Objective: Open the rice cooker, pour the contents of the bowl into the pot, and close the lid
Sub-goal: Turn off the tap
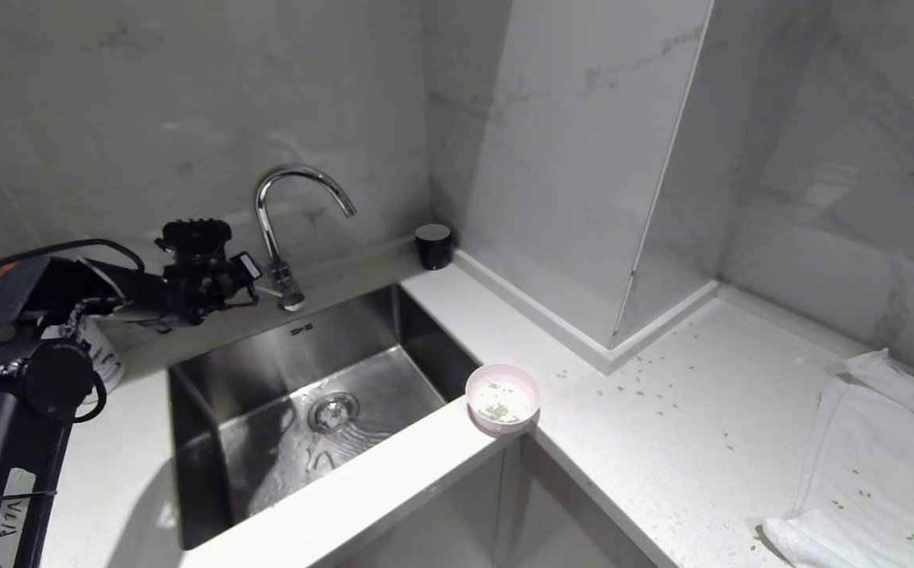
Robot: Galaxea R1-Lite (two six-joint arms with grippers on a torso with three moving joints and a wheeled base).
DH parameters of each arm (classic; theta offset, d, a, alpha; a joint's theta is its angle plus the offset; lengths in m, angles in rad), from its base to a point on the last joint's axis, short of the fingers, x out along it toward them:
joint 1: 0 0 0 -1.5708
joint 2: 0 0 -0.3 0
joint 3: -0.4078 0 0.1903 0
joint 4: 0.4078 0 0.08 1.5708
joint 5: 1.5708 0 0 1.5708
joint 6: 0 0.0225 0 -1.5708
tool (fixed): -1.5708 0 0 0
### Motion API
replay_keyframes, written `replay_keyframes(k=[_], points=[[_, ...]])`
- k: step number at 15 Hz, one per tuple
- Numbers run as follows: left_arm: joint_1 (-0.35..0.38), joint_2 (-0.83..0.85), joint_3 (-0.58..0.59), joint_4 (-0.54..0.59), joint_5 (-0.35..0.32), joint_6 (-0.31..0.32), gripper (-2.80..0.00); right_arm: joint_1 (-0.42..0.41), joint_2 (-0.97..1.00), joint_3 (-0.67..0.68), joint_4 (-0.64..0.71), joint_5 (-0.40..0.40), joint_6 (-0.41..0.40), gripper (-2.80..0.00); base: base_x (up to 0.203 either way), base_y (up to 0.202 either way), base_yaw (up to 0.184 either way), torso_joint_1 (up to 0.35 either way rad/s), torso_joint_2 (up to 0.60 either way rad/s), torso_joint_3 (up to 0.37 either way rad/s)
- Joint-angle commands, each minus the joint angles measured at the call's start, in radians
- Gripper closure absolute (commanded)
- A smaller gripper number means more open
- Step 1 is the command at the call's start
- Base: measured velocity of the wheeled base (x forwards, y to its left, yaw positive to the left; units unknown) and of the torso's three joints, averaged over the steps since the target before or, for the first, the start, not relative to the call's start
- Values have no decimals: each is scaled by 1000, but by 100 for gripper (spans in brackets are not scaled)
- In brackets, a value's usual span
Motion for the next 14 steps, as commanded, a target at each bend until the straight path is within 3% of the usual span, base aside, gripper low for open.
replay_keyframes(k=[1,5,10,12,14], points=[[-43,-185,160,-10,-5,-8,0,0,0,0,0,0,0,0,0,0,0,0,0,0],[-138,-415,466,-30,-51,-7,0,0,1,1,0,0,0,0,0,0,0,0,0,0],[-218,-758,767,-64,-115,19,0,0,1,0,0,0,0,0,0,0,0,0,0,0],[-242,-934,887,-69,-140,57,0,0,1,0,0,0,0,0,0,0,0,0,0,0],[-258,-1117,1030,-75,-153,163,0,0,1,0,0,0,0,0,0,0,0,0,0,0]])
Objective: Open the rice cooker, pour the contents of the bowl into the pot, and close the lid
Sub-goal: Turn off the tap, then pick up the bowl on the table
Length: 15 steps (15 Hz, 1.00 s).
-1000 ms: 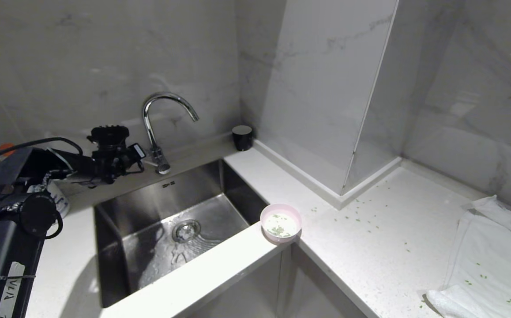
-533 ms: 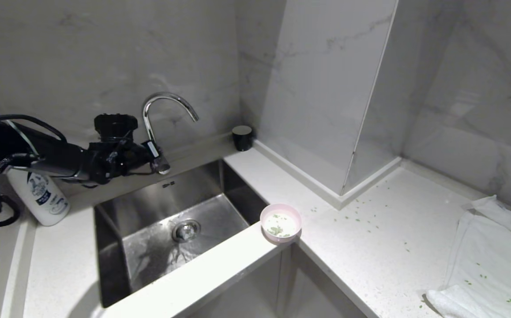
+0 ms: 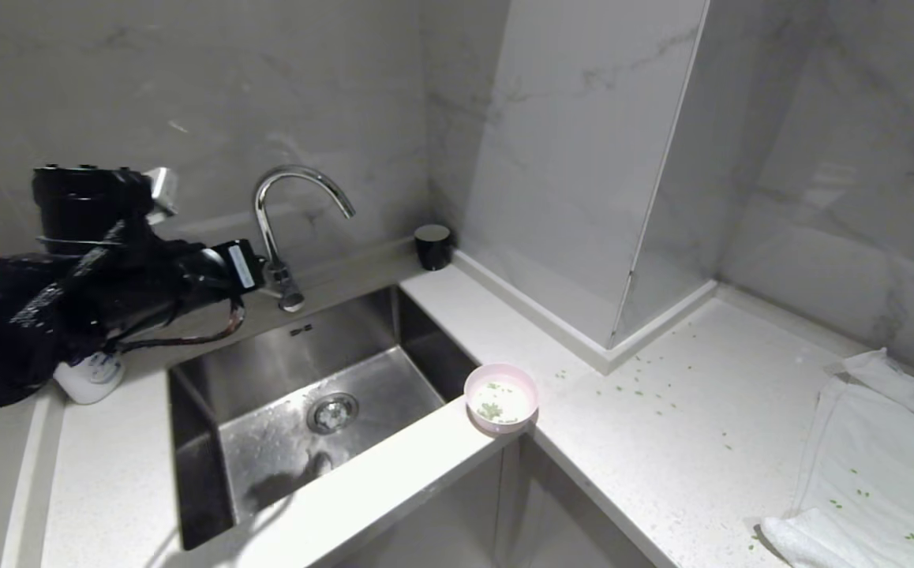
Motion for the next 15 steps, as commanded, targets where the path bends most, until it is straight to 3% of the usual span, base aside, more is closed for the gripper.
replay_keyframes(k=[1,4,11,15], points=[[-14,-302,166,-12,-6,128,0,0,1,0,0,0,0,0,0,0,0,0,0,0],[-12,-551,280,-26,-6,230,0,0,1,0,0,0,0,0,0,0,0,0,0,0],[139,-1141,422,139,26,289,0,1,1,0,0,0,0,0,0,0,0,0,0,0],[165,-1376,621,234,23,360,0,1,1,0,0,0,0,0,0,0,0,0,0,0]])
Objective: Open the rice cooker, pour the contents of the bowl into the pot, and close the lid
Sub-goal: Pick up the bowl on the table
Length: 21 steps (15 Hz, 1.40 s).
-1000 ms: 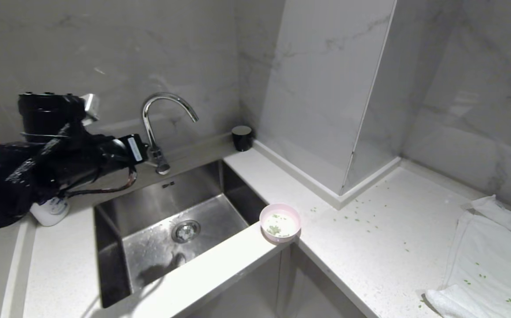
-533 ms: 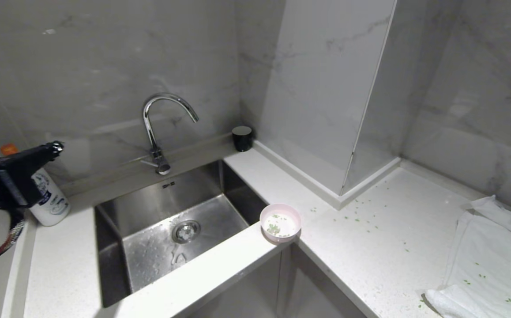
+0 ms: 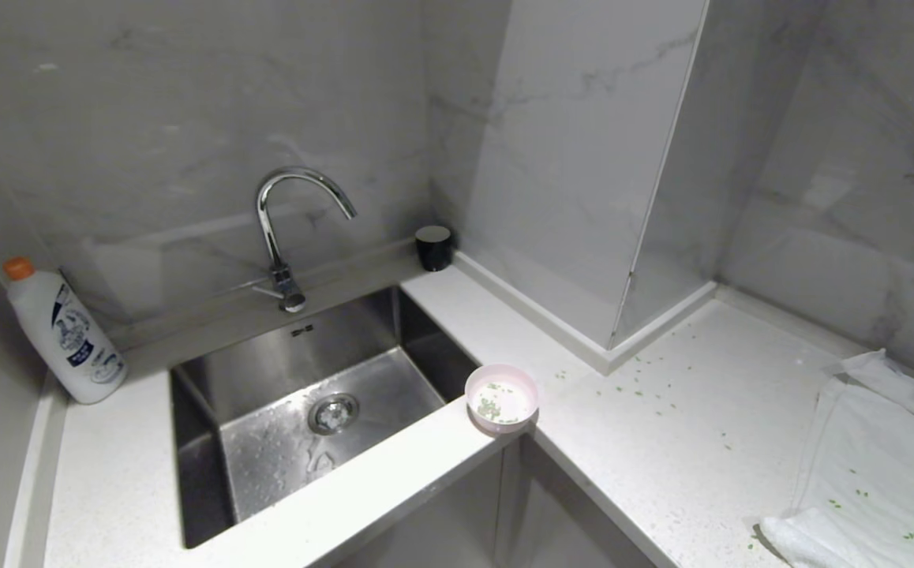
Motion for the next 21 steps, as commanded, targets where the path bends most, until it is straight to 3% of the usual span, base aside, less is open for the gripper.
replay_keyframes(k=[1,3,6,7,9,11,12,21], points=[[19,-178,142,27,-7,13,0,0,1,0,0,0,0,0,0,0,0,0,0,0],[28,-263,249,45,-56,17,0,0,1,0,0,0,0,0,0,0,0,0,0,0],[29,-360,357,188,-126,6,0,1,0,0,0,0,0,0,0,0,0,0,0,0],[29,-360,358,191,-127,-27,0,0,0,0,0,0,0,0,0,0,0,0,0,0],[29,-360,355,203,-100,-29,0,0,1,0,0,0,0,0,0,0,0,0,0,0],[30,-360,364,224,-94,60,0,1,1,0,0,0,0,0,0,0,0,0,0,0],[32,-360,364,227,-95,63,0,0,1,0,0,0,0,0,0,0,0,0,0,0],[29,-360,363,231,-100,15,0,2,1,2,0,0,0,0,0,0,0,0,0,0]])
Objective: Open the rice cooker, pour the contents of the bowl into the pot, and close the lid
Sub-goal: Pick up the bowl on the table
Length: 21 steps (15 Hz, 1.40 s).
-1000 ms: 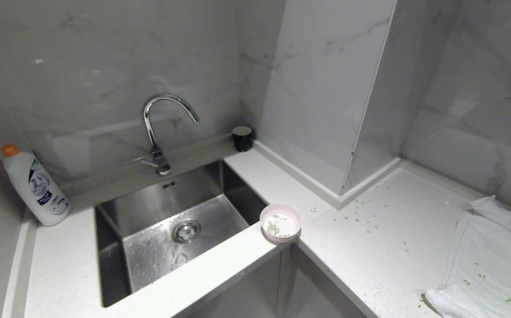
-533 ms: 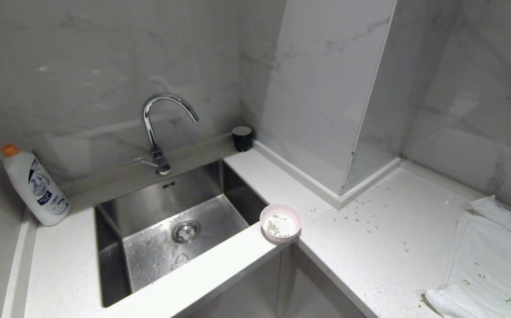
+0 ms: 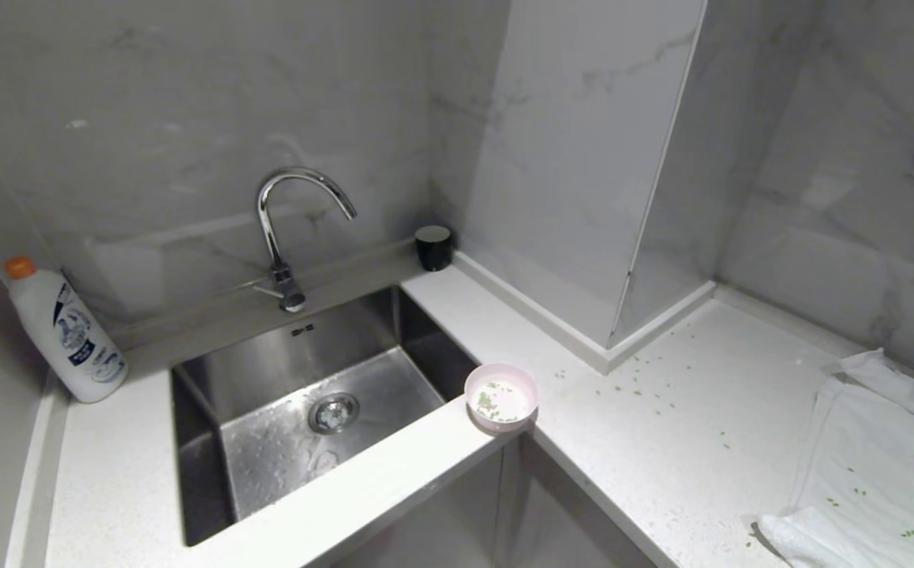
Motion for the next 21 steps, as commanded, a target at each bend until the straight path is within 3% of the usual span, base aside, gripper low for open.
replay_keyframes(k=[1,16,21], points=[[2,3,-1,3,-5,3,0,0,1,0,-2,0,0,0,5,14,-65,-5,-9,4],[2,2,1,-3,1,-3,0,-1,1,0,-2,0,0,0,2,8,-170,3,2,1],[2,2,1,-4,0,-5,0,-1,1,0,-2,0,0,0,1,0,-39,0,2,1]])
